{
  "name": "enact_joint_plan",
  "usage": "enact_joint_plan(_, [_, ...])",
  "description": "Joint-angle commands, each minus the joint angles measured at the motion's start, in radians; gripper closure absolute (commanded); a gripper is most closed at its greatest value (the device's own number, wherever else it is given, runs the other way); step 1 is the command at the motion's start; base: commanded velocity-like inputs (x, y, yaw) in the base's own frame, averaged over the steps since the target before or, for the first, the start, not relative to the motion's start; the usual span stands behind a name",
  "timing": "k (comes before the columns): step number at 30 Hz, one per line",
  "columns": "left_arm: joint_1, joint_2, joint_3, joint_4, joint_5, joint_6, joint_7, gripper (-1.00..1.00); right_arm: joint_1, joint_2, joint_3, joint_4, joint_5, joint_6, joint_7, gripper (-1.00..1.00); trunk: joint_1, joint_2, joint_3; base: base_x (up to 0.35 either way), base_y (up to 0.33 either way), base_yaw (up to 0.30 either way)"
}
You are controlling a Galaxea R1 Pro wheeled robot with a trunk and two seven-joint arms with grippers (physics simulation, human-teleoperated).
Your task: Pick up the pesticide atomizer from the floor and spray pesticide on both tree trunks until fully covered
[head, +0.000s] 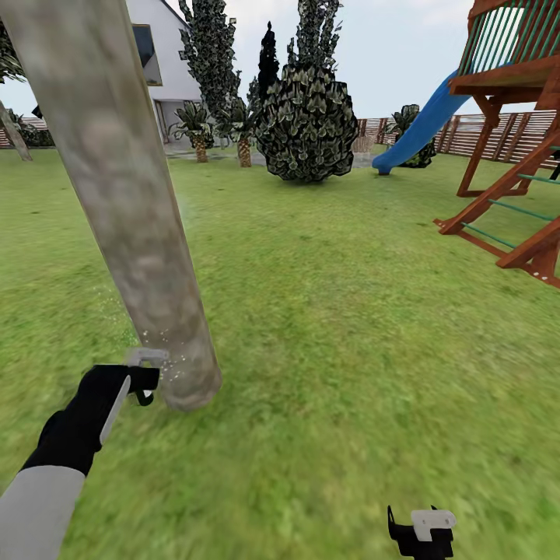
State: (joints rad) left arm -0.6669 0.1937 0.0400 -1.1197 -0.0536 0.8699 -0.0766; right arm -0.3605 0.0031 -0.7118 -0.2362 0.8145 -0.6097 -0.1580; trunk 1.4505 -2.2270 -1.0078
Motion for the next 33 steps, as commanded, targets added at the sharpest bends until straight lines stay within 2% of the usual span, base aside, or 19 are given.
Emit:
enact_joint_plan(1, [0.000, -0.013, -0.025, 0.000, -0.010, 0.001, 0.000, 1.00, 0.000, 0.000, 0.000, 0.000, 0.000, 0.000, 0.000, -1.00, 0.000, 0.000, 0.000, 0.000, 0.000, 0.000])
enact_joint_plan(3, [-0.006, -0.020, -0.048, -0.001, -0.007, 0.002, 0.000, 1.00, 0.000, 0.000, 0.000, 0.000, 0.000, 0.000, 0.000, -1.00, 0.000, 0.000, 0.000, 0.000, 0.000, 0.000])
enact_joint_plan(5, [-0.012, -0.013, -0.047, -0.010, -0.007, 0.012, 0.000, 1.00, 0.000, 0.000, 0.000, 0.000, 0.000, 0.000, 0.000, -1.00, 0.000, 0.000, 0.000, 0.000, 0.000, 0.000])
enact_joint_plan(7, [-0.007, 0.005, -0.003, -0.015, -0.012, 0.020, 0.002, 1.00, 0.000, 0.000, 0.000, 0.000, 0.000, 0.000, 0.000, -1.00, 0.000, 0.000, 0.000, 0.000, 0.000, 0.000])
enact_joint_plan(8, [-0.003, 0.005, 0.005, -0.017, -0.013, 0.021, 0.005, 1.00, 0.000, 0.000, 0.000, 0.000, 0.000, 0.001, 0.000, -1.00, 0.000, 0.000, 0.000, -0.137, 0.000, 0.000])
enact_joint_plan(13, [-0.013, -0.004, 0.012, -0.020, -0.009, 0.021, 0.004, 1.00, 0.000, 0.000, 0.000, 0.000, 0.000, 0.001, 0.000, -1.00, 0.000, 0.000, 0.000, -0.234, 0.000, 0.000])
enact_joint_plan(15, [-0.019, 0.008, 0.018, -0.035, -0.009, 0.022, 0.002, 1.00, 0.000, 0.000, 0.000, 0.000, 0.000, 0.001, 0.000, -1.00, 0.000, 0.000, 0.000, -0.033, 0.000, 0.000])
enact_joint_plan(17, [-0.028, 0.027, 0.043, -0.049, -0.008, 0.024, 0.001, 1.00, 0.000, 0.000, 0.000, 0.000, 0.000, 0.001, 0.000, -1.00, 0.000, 0.000, 0.000, -0.005, 0.000, 0.000])
enact_joint_plan(18, [-0.029, 0.029, 0.047, -0.053, -0.007, 0.025, 0.000, 1.00, 0.000, 0.000, 0.000, 0.000, 0.000, 0.000, 0.000, -1.00, 0.000, 0.000, 0.000, -0.001, 0.000, 0.000])
enact_joint_plan(19, [-0.032, 0.005, 0.040, -0.078, -0.005, 0.033, 0.001, 1.00, 0.000, 0.000, 0.000, 0.000, 0.000, 0.001, 0.000, -1.00, 0.000, 0.000, 0.000, 0.000, 0.000, 0.000])
enact_joint_plan(20, [-0.036, -0.027, 0.026, -0.102, -0.005, 0.069, 0.000, 1.00, 0.000, 0.000, 0.000, 0.000, 0.000, 0.001, 0.000, -1.00, 0.000, 0.000, 0.000, 0.000, 0.000, 0.000])
enact_joint_plan(21, [-0.038, -0.033, 0.019, -0.129, -0.007, 0.098, 0.000, 1.00, 0.000, 0.000, 0.000, 0.000, 0.000, 0.001, 0.000, -1.00, 0.000, 0.000, 0.000, 0.000, 0.000, 0.000])
enact_joint_plan(23, [-0.037, -0.013, 0.029, -0.134, -0.014, 0.102, 0.004, 1.00, 0.000, 0.000, 0.000, 0.000, 0.000, 0.001, 0.000, -1.00, 0.000, 0.000, 0.000, 0.000, 0.000, 0.000])
enact_joint_plan(25, [-0.031, 0.051, 0.052, -0.135, -0.011, 0.104, 0.002, 1.00, 0.000, 0.000, 0.000, 0.000, 0.000, 0.001, 0.000, -1.00, 0.000, 0.000, 0.000, 0.000, 0.000, 0.000])
enact_joint_plan(26, [-0.027, 0.061, 0.048, -0.135, -0.012, 0.103, 0.002, 1.00, 0.000, 0.000, 0.000, 0.000, 0.000, 0.001, 0.000, -1.00, 0.000, 0.000, 0.000, 0.000, 0.000, 0.000])
enact_joint_plan(33, [-0.025, 0.061, 0.049, -0.135, -0.010, 0.091, 0.010, 1.00, 0.000, 0.000, 0.000, 0.000, -0.003, 0.000, -0.001, -1.00, 0.000, 0.000, 0.000, 0.021, -0.032, 0.113])
